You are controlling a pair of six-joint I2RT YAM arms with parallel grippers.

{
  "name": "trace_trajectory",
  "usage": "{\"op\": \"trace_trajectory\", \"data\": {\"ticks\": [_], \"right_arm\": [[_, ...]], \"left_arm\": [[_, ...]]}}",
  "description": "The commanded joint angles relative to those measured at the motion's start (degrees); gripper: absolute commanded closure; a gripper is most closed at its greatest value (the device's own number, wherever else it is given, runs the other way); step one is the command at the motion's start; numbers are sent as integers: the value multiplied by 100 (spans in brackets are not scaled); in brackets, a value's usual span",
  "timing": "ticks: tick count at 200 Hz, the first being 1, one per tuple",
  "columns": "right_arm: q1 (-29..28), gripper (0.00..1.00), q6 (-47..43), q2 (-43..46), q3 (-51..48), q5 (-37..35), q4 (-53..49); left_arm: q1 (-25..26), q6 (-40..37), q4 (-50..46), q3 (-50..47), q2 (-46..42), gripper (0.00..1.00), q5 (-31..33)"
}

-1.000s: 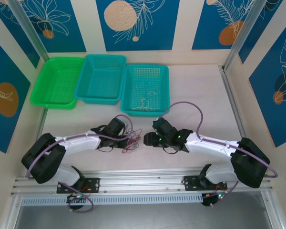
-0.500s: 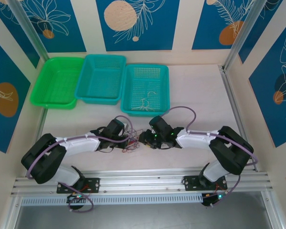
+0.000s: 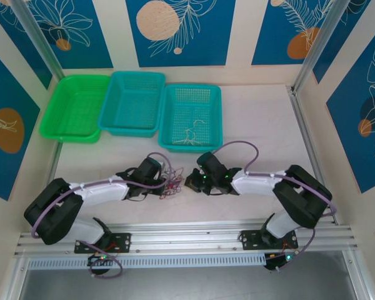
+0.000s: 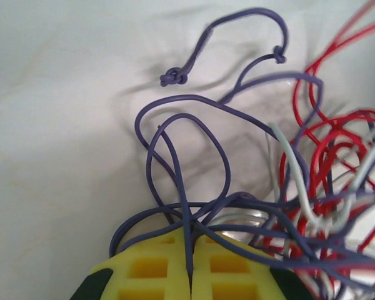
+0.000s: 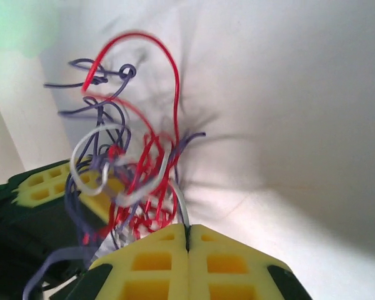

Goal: Untangle the cables

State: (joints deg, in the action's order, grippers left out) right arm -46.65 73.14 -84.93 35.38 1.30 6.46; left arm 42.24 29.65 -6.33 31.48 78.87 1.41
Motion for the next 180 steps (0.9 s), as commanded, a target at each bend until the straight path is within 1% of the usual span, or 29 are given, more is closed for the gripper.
{"op": "trace_trajectory", "data": {"ticks": [1,22,49,64,80,96,103,119,126,140,149,160,180], "right_arm": [[279,100,108,762,-349,-698,-642],[714,100,4,1606,-684,-1089,-1297],[1521,100,-106,2931,-1090,-1343,-2146],[1913,100,-135,3719,-1236,-1342,-2472],[2048,100,-337,4240,-1247,-1213,-2557],[2042,100,-625,4326,-1123,-943,-2590],[2020,100,-756,4317,-1043,-808,-2581],[1898,100,-1014,4309,-877,-523,-2345],[1831,100,-1108,4302,-790,-429,-2227],[1687,100,-1301,4245,-550,-289,-2023],[1590,100,-1472,4175,-345,-222,-1963],[1467,100,-1724,4052,-85,-75,-1876],[1208,100,-2228,3848,374,255,-1696]], "left_arm": [[-142,50,-666,-152,-220,100,786],[-310,171,-732,-267,-465,100,893],[-446,337,-839,-371,-783,100,1107],[-492,399,-859,-445,-951,100,1207],[-506,395,-838,-498,-1102,100,1214],[-506,286,-696,-521,-1232,100,1029],[-501,204,-653,-506,-1304,90,926],[-501,-32,-557,-416,-1584,59,582],[-503,-117,-518,-373,-1778,52,427],[-493,-255,-309,-293,-2234,47,82],[-488,-347,-54,-270,-2506,46,-164],[-459,-520,422,-258,-2756,46,-610],[-354,-653,1161,-130,-2721,46,-1208]]}}
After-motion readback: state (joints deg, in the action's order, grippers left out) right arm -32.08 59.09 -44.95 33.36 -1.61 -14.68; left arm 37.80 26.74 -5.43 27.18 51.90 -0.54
